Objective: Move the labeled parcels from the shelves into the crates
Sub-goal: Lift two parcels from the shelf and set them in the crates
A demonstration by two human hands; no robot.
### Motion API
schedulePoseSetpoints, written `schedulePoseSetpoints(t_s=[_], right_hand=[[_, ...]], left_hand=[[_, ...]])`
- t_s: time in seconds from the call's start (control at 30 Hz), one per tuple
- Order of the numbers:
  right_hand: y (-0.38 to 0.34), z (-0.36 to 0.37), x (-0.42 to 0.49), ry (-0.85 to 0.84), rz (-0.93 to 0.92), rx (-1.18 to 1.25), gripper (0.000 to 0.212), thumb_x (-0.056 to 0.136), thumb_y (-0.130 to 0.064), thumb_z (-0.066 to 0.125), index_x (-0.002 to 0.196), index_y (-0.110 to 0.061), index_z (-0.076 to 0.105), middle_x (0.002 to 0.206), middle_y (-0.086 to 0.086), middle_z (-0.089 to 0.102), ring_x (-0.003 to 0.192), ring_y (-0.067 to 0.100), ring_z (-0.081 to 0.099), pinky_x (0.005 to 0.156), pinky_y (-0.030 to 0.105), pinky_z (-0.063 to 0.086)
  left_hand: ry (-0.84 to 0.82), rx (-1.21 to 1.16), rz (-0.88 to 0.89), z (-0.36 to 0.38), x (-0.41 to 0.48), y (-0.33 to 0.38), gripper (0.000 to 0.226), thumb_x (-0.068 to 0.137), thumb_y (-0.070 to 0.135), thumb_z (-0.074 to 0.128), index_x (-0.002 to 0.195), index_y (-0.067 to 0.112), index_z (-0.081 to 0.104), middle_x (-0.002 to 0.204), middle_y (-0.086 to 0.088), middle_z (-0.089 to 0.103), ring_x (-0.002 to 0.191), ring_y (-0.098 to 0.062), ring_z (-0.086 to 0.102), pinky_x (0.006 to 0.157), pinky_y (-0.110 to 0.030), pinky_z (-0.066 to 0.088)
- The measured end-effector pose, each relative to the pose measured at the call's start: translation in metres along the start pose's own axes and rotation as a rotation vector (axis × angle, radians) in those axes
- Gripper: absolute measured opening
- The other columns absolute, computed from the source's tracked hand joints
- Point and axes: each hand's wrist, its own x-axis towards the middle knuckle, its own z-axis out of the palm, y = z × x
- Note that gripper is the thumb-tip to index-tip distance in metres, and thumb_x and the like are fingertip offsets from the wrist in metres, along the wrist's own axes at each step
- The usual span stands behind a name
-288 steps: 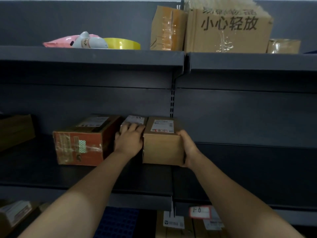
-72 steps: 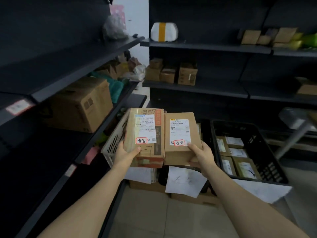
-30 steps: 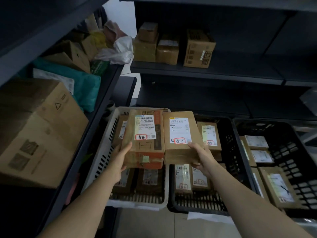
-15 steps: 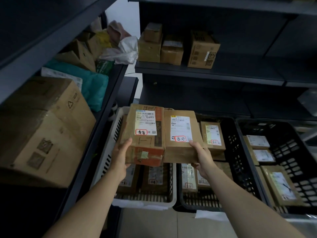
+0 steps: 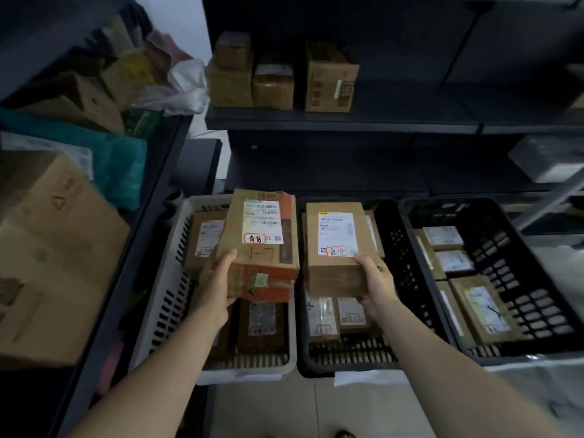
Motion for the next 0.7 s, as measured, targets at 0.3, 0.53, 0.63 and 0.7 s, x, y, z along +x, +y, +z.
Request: schedulePoseSetpoints(t_s=[0.3,0.53,0.63,0.7], right_hand=[[0.039,-0.084,0.044,-0.034,0.225,-0.134,0.096,0.051,-0.052,0.082,0.137,-0.03,0.045,0.131,0.009,0.051,0.109,0.031,0.055,0.083,0.05,0.053],[0.086,-0.074,0.074,-0.124,0.235,-0.27,0.102,0.045,-0.064,0.077,0.138,-0.043,0.041,0.141,0.008,0.039,0.122,0.031,0.045,0.1,0.052,0.045],[0.091,-0.074,0.079,-0.134,0.204,-0.3,0.096,0.059,-0.057,0.077,0.145,-0.037,0.037,0.145,0.007,0.028,0.125,0.032,0.041,0.104,0.051,0.042],[0.091,-0.081,0.084,-0.103,0.177,-0.305,0.098,0.056,-0.061,0.076,0.143,-0.037,0.039,0.146,0.006,0.027,0.126,0.032,0.04,0.105,0.051,0.041]], left_hand=[[0.076,0.001,-0.007,0.071,-0.016,-0.035,0.007,0.088,0.036,0.06,0.094,0.034,0.058,0.092,0.001,0.063,0.083,-0.016,0.059,0.073,-0.035,0.049],[0.167,-0.051,0.049,0.082,-0.026,-0.069,0.028,0.089,0.034,0.058,0.116,0.029,0.056,0.102,0.003,0.065,0.093,-0.012,0.06,0.074,-0.034,0.048],[0.193,-0.051,0.068,0.09,-0.03,-0.083,0.031,0.088,0.032,0.059,0.119,0.027,0.055,0.101,0.005,0.066,0.092,-0.01,0.061,0.08,-0.038,0.049],[0.207,-0.061,0.089,0.097,-0.033,-0.089,0.018,0.09,0.028,0.058,0.108,0.027,0.056,0.093,0.008,0.066,0.083,-0.005,0.062,0.072,-0.033,0.05]])
